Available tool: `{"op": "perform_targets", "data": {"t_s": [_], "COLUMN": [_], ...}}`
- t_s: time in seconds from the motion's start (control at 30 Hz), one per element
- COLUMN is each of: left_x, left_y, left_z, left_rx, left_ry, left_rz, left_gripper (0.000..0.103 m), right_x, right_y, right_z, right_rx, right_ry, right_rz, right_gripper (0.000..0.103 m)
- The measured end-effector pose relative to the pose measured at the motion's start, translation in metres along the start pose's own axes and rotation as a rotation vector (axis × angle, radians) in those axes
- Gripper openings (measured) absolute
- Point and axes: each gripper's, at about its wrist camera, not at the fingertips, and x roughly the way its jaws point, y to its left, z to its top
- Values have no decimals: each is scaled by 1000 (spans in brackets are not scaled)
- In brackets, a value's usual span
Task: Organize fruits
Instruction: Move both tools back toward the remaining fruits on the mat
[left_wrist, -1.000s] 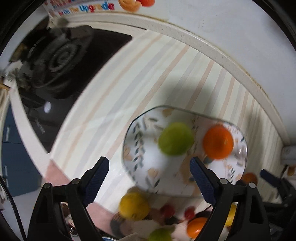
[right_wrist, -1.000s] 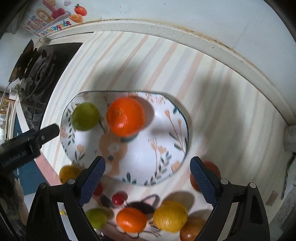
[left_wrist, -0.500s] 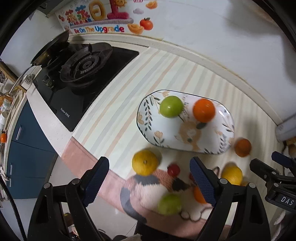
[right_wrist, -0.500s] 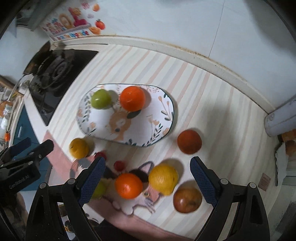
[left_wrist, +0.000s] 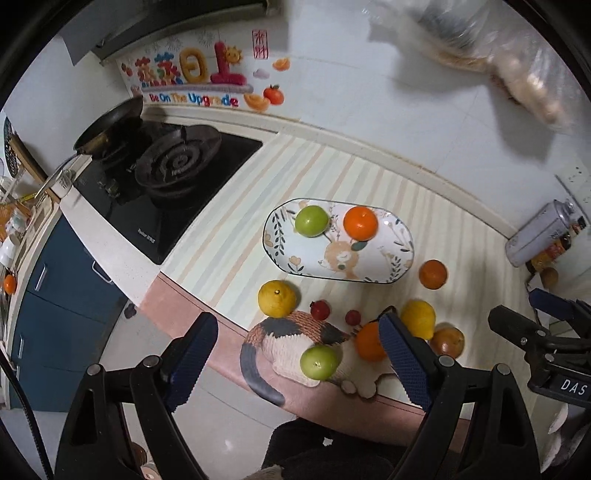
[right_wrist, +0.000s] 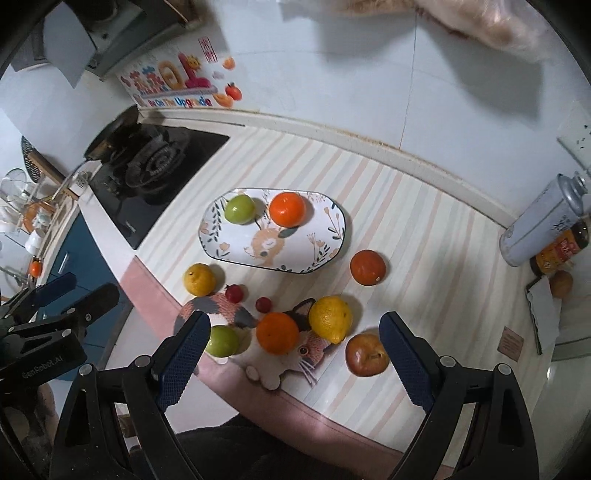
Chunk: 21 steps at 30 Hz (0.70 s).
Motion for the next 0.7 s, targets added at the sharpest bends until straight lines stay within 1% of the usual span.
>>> {"op": "perform_targets", "data": {"t_s": [0.13,0.3,0.43,0.53,0.6,0.63,0.7], "left_x": [-19,-36,-40,-31,-18,-8,9], "left_y": [-3,-7,-13,-14,-14,-14,-14], "left_z": [-5,-10,-10,-9,-8,-7,-8], "left_rx": [12,13,22,22,25,26,27], "left_ry": [-23,-35,-45,-24,0,19,44], "left_rz": [-14,-50,-56,-60,-46,-36,-16], "left_gripper": [89,89,89,89,100,102,102], "right_x": [-21,-41,-44,-32,-14,-7,15], "right_y": [2,5,3,-7,-18,-23,-34], "right_z": [-4,-8,-8,-8,-8,-9,-10], "right_rx": [-6,-4,4,30,60,72,106], "right_ry": [-28,-52,-62,-42,-11,7,46], "right_rz": [10,26,37,43,47,48,81], "right_gripper": [95,95,95,97,98,98,98]}}
